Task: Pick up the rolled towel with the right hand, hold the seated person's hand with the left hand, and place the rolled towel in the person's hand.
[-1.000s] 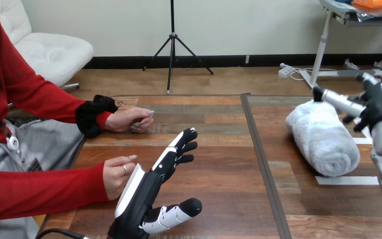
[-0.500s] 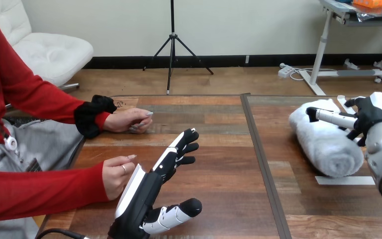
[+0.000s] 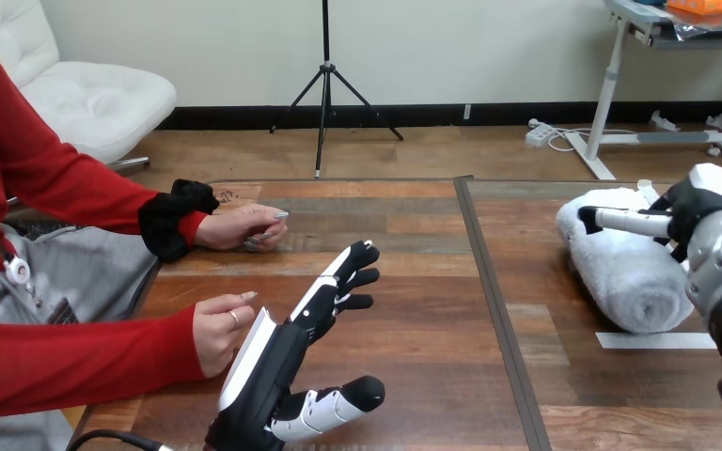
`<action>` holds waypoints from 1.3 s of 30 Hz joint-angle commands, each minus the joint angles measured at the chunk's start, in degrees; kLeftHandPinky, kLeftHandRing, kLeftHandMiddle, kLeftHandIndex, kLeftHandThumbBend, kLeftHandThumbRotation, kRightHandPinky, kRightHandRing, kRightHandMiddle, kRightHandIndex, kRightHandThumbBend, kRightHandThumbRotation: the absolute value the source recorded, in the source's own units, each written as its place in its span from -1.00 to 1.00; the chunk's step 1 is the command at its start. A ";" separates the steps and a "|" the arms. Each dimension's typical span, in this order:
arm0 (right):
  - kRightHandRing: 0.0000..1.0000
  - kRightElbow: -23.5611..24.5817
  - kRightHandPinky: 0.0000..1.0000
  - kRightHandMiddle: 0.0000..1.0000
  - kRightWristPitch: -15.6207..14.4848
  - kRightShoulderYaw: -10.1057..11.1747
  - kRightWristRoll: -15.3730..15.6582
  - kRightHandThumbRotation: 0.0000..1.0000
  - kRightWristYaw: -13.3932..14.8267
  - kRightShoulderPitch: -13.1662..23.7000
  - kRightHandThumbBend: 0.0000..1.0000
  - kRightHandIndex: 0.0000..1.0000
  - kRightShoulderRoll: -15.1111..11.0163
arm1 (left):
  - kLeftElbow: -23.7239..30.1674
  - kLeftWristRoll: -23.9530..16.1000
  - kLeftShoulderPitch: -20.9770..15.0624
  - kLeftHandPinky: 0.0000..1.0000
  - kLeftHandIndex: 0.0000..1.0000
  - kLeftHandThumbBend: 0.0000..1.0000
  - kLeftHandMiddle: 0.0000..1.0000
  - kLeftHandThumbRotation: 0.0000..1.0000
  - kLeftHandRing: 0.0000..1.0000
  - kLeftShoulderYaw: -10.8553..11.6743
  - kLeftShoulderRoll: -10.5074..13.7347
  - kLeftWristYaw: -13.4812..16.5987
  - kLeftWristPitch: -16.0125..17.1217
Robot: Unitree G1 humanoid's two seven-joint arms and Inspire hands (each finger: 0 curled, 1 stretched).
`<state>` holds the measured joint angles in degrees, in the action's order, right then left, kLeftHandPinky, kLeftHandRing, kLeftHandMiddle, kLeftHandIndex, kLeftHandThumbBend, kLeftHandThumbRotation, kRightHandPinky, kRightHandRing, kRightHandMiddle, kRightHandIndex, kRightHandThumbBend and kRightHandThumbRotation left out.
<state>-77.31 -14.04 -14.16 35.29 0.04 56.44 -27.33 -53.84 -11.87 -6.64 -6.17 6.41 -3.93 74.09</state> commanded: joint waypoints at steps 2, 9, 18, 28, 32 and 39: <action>0.21 -1.12 -0.27 0.45 -0.85 -3.52 2.04 0.59 -1.97 3.98 1.00 0.64 1.29 | 2.49 0.35 -1.64 0.58 0.86 1.00 0.84 0.66 0.75 -0.55 -0.44 -0.05 1.89; 0.39 -1.55 -0.12 0.56 -1.68 -6.71 4.08 0.69 -4.09 3.26 1.00 0.68 2.10 | 3.14 0.31 -1.22 0.56 0.85 1.00 0.84 0.67 0.74 -0.65 -0.51 -0.15 2.18; 0.53 -1.94 0.09 0.65 -1.43 -8.56 4.53 0.76 -4.96 1.46 1.00 0.76 2.50 | 4.00 0.24 -0.58 0.57 0.86 1.00 0.84 0.68 0.75 -0.67 -0.21 -0.22 2.82; 0.53 -2.15 0.07 0.67 -0.90 -9.48 4.21 0.79 -4.42 -0.29 1.00 0.80 3.21 | 5.05 1.39 0.47 0.58 0.84 1.00 0.82 0.69 0.73 -0.93 -0.08 -0.50 2.52; 0.53 -2.21 0.06 0.66 -0.93 -9.67 4.22 0.81 -3.79 -0.99 1.00 0.79 3.52 | 4.90 1.77 0.52 0.58 0.83 1.00 0.82 0.69 0.73 -1.06 0.06 -0.68 2.98; 0.51 -2.31 0.06 0.66 -0.65 -9.78 3.65 0.82 -3.07 -2.28 1.00 0.84 4.02 | 5.19 2.46 0.90 0.57 0.83 1.00 0.82 0.69 0.73 -1.15 0.28 -0.96 3.18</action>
<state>-79.32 -15.33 -23.89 39.32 -3.58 55.56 -26.49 -51.25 -10.85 -4.40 -7.37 6.28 -4.76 75.78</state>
